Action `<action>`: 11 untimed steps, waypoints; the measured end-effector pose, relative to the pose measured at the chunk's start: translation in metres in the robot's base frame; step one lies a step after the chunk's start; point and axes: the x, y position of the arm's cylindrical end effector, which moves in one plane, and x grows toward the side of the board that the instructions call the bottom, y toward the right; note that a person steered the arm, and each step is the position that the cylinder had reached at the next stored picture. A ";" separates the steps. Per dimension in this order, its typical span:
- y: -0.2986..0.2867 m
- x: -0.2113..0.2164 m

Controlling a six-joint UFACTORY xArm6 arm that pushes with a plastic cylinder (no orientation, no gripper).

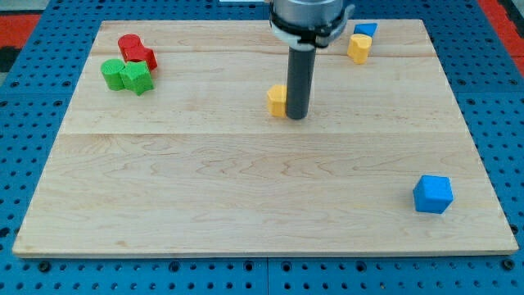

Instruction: Move the yellow hexagon closer to the yellow heart

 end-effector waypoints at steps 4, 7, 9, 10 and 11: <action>-0.061 0.027; -0.027 -0.046; 0.028 -0.050; 0.042 -0.062; 0.053 -0.077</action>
